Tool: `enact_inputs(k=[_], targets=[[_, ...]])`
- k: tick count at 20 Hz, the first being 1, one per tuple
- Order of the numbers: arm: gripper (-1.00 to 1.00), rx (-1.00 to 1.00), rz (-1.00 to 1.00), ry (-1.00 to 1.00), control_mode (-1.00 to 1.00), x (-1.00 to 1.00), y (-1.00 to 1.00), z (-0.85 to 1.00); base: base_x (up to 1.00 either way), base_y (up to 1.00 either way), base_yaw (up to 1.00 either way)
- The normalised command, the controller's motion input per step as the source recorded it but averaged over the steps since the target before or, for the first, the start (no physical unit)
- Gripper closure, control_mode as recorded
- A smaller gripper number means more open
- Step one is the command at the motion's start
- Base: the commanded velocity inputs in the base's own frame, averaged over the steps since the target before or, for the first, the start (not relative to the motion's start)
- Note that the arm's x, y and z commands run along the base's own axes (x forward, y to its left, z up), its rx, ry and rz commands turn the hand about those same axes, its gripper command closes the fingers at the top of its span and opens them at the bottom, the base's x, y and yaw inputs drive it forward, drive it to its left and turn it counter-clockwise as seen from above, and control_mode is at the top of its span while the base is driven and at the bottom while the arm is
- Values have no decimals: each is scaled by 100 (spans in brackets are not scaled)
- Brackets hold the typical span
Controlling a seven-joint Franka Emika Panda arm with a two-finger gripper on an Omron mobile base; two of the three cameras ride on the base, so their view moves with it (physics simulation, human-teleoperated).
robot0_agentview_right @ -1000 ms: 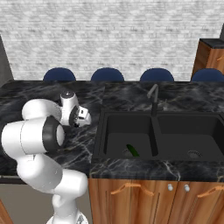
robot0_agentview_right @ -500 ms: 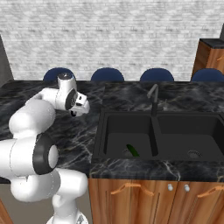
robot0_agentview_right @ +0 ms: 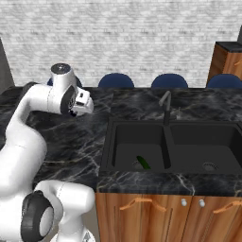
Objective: Clear the mugs and bowl far away from the sink.
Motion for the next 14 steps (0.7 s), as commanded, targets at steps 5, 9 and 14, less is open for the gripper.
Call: enact_inputs(k=[5, 9, 14], targets=[[100, 0, 1, -33, -100, -71, 0, 59, 0, 0, 0], [100, 9, 0, -3, -100, -72, -18, 58, 0, 0, 0], [100, 6, 0, 0, -100, -69, -14, 54, 0, 0, 0]])
